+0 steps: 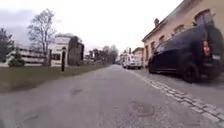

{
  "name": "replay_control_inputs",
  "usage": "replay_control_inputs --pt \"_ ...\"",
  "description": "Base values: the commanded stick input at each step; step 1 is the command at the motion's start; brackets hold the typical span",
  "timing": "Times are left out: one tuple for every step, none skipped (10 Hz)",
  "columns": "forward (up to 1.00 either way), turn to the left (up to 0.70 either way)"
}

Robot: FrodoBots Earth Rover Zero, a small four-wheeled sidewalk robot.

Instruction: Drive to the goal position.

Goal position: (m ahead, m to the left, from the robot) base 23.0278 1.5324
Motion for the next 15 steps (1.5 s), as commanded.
replay_control_inputs --pt "1.00 0.00" --pt "1.00 0.00" --pt "1.00 0.00" --pt "1.00 0.00" --pt "1.00 0.00" --pt "1.00 0.00" --pt "1.00 0.00" --pt "1.00 0.00" --pt "1.00 0.00" --pt "1.00 0.00" --pt "1.00 0.00" --pt "1.00 0.00" --pt "1.00 0.00" --pt "1.00 0.00" --pt "1.00 0.00"
